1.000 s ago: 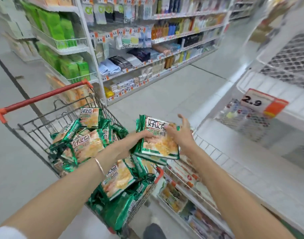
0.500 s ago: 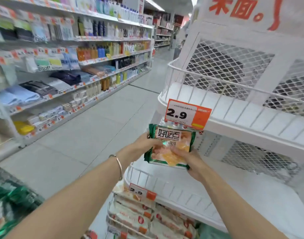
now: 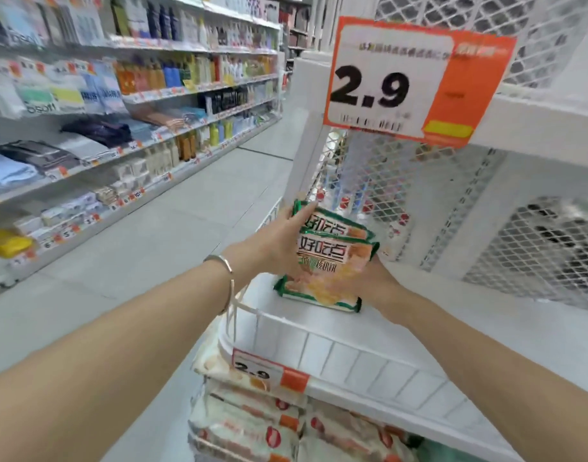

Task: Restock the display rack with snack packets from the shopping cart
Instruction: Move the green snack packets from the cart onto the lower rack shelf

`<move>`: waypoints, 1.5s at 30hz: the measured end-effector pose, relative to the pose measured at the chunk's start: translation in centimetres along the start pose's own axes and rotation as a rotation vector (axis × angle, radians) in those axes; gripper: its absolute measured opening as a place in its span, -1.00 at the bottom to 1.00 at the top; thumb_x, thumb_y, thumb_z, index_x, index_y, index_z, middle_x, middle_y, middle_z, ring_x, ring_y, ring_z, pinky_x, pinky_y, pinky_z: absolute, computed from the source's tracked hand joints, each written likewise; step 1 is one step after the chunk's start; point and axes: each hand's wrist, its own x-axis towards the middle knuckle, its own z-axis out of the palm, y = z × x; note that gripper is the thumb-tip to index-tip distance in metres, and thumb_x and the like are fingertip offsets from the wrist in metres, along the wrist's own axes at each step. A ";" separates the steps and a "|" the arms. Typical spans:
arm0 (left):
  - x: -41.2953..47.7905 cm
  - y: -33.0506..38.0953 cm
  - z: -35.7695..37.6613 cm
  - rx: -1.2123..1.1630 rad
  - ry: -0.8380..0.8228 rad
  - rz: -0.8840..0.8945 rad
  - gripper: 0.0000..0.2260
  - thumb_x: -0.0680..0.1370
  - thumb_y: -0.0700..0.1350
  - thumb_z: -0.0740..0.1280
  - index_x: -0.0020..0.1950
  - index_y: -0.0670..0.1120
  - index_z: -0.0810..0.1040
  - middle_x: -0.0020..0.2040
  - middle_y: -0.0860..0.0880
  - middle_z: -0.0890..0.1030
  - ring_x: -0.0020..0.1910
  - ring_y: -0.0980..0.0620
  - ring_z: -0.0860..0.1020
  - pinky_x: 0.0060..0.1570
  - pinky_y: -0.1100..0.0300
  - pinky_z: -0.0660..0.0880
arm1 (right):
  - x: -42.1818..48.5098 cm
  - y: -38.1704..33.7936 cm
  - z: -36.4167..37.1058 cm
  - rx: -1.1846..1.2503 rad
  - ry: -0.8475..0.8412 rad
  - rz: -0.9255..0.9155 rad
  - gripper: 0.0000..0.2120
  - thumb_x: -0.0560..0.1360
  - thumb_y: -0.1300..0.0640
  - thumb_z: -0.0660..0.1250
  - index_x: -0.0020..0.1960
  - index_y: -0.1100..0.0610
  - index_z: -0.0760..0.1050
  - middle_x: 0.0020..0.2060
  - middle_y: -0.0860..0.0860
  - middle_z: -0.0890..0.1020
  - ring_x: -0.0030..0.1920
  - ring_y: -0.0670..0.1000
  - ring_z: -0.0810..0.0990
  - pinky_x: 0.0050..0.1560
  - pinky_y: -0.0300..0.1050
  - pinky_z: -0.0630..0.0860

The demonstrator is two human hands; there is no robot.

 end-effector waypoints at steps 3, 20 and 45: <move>0.3 -0.3 -0.8 0.398 0.001 0.014 0.16 0.25 0.23 0.61 0.64 0.06 -0.05 0.50 -0.12 0.25 0.29 -0.17 0.47 0.27 -0.02 0.46 | 0.1 -0.3 0.3 -0.026 0.037 -0.085 -0.35 0.24 0.56 0.52 0.19 0.05 0.52 -0.12 -0.24 0.71 -0.06 -0.28 0.66 -0.18 -0.43 0.54; 4.1 -3.4 -1.1 0.543 0.126 -0.032 -0.01 0.25 0.30 0.56 0.58 0.10 0.21 0.52 -0.03 0.33 0.49 -0.09 0.31 0.52 -0.10 0.08 | 5.9 0.9 1.8 -0.030 0.032 -0.111 -0.32 0.30 0.16 0.64 0.36 0.09 0.47 0.17 0.01 0.67 0.17 0.02 0.66 0.24 0.19 0.56; -14.7 -1.5 -9.4 0.308 -0.035 -0.399 -0.24 0.60 0.17 0.29 0.64 -0.03 -0.05 0.63 -0.14 0.09 0.58 -0.14 0.16 0.47 -0.10 0.23 | -5.8 -11.7 6.3 -1.158 0.113 -0.332 -0.27 0.54 -0.19 0.32 0.60 -0.01 0.12 0.55 0.19 0.14 0.53 0.24 0.16 0.49 0.16 0.16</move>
